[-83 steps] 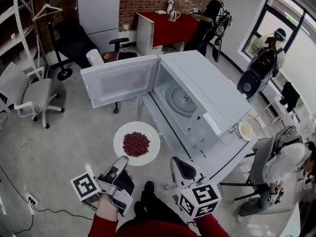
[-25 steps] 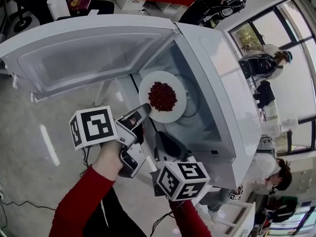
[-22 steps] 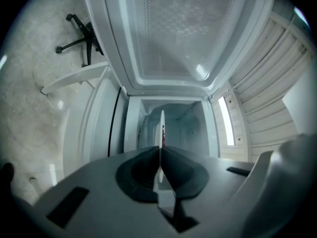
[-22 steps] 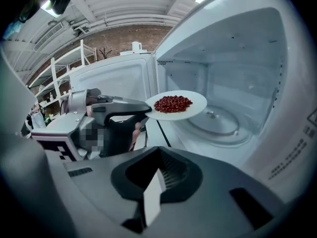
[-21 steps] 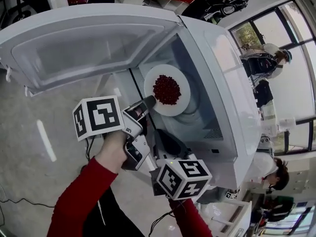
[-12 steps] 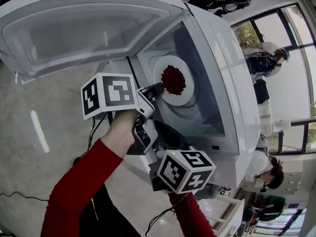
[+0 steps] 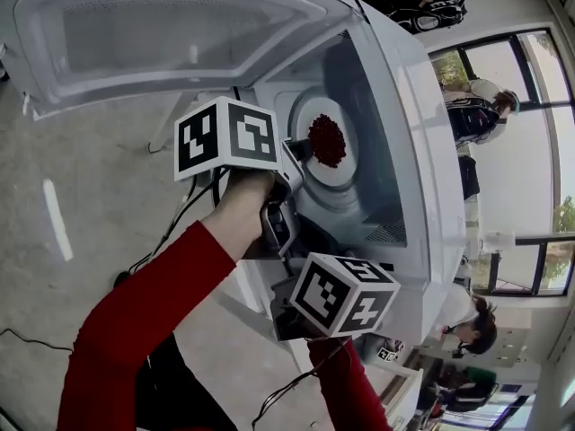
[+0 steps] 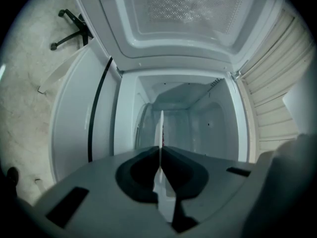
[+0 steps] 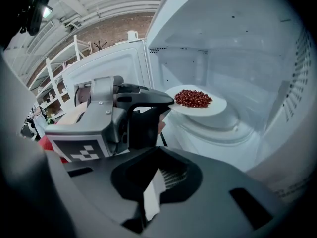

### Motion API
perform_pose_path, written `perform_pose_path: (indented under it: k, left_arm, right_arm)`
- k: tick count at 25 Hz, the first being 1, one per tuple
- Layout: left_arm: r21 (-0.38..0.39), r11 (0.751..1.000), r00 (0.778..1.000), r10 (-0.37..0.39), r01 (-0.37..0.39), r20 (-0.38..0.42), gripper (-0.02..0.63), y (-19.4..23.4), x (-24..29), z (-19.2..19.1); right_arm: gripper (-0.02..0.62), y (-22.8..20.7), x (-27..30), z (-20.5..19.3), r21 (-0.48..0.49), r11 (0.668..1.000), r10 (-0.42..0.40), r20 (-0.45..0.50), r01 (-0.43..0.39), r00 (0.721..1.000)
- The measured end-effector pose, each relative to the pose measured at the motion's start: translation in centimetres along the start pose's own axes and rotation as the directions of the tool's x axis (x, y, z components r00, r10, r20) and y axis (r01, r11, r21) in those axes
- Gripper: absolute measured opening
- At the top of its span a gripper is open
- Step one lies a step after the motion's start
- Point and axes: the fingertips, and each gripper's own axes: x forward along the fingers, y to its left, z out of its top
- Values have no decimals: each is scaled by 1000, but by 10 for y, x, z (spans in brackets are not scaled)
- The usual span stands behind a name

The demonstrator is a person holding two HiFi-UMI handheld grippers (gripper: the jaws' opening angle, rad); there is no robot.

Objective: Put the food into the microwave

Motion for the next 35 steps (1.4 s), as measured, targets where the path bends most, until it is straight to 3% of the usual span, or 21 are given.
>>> perform_pose_path:
  k: [5, 16, 23, 35]
  left_arm:
    - [-5, 1000, 999, 11, -11, -34, 21, -1, 13, 1]
    - [97, 993, 991, 79, -68, -112, 22, -7, 36, 9]
    - [114, 990, 982, 97, -80, -159, 22, -9, 49, 6]
    - [230, 954, 944, 243, -191, -224, 25, -3, 60, 3]
  right_arm:
    - [14, 1, 0, 0, 13, 1000, 16, -25, -16, 1000]
    - [14, -2, 2, -2, 52, 998, 42, -67, -38, 997]
    - [14, -1, 2, -3, 61, 997, 50, -82, -45, 995]
    - [14, -3, 2, -7, 97, 995, 49, -133, -36, 990]
